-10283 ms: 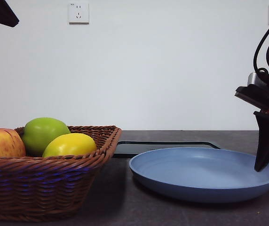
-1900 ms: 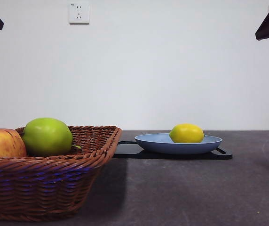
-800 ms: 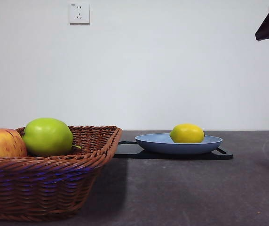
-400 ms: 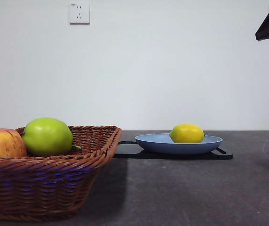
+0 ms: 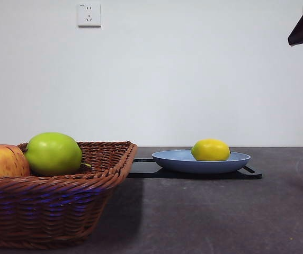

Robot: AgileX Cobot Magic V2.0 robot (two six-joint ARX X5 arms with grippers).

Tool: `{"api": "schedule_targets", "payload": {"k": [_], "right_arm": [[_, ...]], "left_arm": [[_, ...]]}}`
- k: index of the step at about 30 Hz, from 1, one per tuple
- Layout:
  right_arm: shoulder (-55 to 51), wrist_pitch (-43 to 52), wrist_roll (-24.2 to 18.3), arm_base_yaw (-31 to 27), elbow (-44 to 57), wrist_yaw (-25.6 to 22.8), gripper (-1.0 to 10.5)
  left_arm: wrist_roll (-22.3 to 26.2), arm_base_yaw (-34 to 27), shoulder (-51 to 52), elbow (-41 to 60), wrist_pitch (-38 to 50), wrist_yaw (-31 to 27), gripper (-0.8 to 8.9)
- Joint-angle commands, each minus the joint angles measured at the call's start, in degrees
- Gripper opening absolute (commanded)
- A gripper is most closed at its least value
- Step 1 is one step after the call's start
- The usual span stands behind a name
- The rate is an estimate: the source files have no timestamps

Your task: Take the lemon from the basket,put the lemon in the plate,hand out the plate

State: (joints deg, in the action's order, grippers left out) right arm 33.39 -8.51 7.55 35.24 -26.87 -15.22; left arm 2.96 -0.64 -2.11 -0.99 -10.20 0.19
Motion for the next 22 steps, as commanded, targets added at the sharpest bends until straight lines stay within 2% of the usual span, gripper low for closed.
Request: {"api": "schedule_targets", "payload": {"k": [1, 7, 9, 12, 14, 18, 20, 22], "right_arm": [[0.2, 0.6, 0.5, 0.3, -0.8, -0.2, 0.0], [0.2, 0.6, 0.2, 0.3, -0.8, -0.2, 0.0], [-1.5, 0.3, -4.9, 0.0, -0.7, -0.5, 0.0], [-5.5, -0.9, -9.3, -3.1, -0.2, 0.4, 0.0], [-8.0, -0.9, -10.7, -6.9, 1.0, 3.5, 0.0], [-14.7, -0.8, -10.4, -18.9, 5.4, 16.8, 0.0], [-17.7, -0.8, -10.5, -23.2, 8.0, 20.2, 0.0], [-20.6, -0.6, -10.4, -26.4, 10.9, 21.4, 0.0]], "left_arm": [[-0.2, -0.2, 0.1, 0.7, 0.8, 0.1, 0.08], [-0.2, -0.2, 0.1, 0.7, 0.8, 0.1, 0.09], [-0.2, -0.2, 0.1, 0.7, 0.8, 0.1, 0.08], [-0.2, -0.2, 0.1, 0.7, 0.8, 0.1, 0.09], [-0.2, -0.2, 0.1, 0.7, 0.8, 0.0, 0.09], [-0.2, -0.2, 0.1, 0.7, 0.8, 0.1, 0.08], [-0.2, -0.2, 0.1, 0.7, 0.8, 0.1, 0.08], [-0.2, -0.2, 0.1, 0.7, 0.8, 0.0, 0.09]]}}
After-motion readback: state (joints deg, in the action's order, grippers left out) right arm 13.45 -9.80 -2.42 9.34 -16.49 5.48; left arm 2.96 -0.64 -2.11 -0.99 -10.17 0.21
